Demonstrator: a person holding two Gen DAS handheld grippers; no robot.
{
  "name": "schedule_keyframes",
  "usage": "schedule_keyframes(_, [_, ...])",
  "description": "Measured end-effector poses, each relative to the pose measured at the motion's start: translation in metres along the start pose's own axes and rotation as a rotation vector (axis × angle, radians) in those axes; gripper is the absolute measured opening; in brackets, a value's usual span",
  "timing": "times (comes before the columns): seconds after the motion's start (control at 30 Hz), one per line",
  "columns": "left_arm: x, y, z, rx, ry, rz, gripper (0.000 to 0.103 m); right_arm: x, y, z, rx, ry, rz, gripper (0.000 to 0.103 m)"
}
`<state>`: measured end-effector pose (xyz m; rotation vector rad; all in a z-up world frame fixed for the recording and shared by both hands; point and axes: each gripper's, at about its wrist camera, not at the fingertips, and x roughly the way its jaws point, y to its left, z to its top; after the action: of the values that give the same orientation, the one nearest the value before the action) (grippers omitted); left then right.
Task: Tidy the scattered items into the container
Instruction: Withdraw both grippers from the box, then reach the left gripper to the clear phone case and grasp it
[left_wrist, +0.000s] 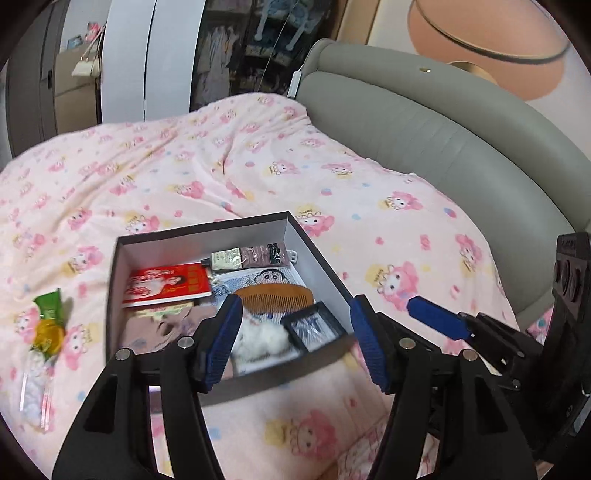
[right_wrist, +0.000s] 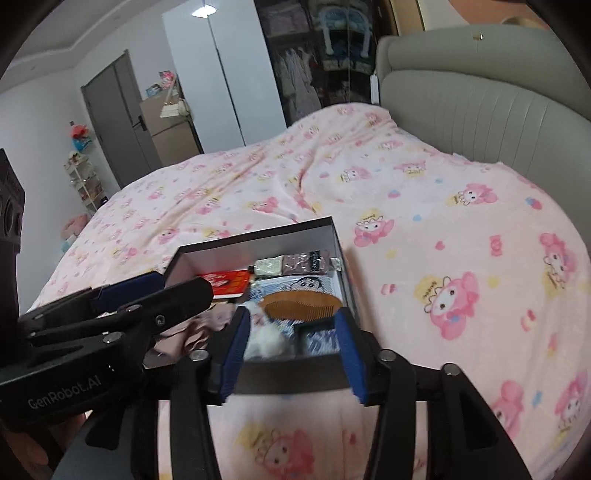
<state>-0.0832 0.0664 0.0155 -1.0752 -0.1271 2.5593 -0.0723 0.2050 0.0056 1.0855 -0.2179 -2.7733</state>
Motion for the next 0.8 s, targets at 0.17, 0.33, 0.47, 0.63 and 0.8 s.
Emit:
schedule_keyframes(0.17, [-0.032, 0.004, -0.024, -0.019, 0.004, -0.017, 0.064, -0.027, 0.002, -0.023, 0.046, -0.014, -0.024, 0.049])
schedule_keyframes(0.33, [-0.052, 0.011, -0.040, -0.031, -0.003, -0.005, 0.065, -0.039, 0.015, -0.033, 0.029, -0.012, 0.002, 0.049])
schedule_keyframes(0.47, [-0.062, 0.019, -0.048, -0.037, 0.001, 0.011, 0.065, -0.049, 0.025, -0.032, 0.015, -0.040, 0.001, 0.049])
schedule_keyframes(0.63, [-0.079, 0.048, -0.059, -0.063, 0.008, 0.032, 0.064, -0.041, 0.063, -0.036, -0.050, -0.023, 0.051, 0.048])
schedule_keyframes(0.8, [-0.097, 0.101, -0.078, -0.104, 0.057, 0.084, 0.065, -0.012, 0.115, -0.047, -0.129, 0.052, 0.148, 0.048])
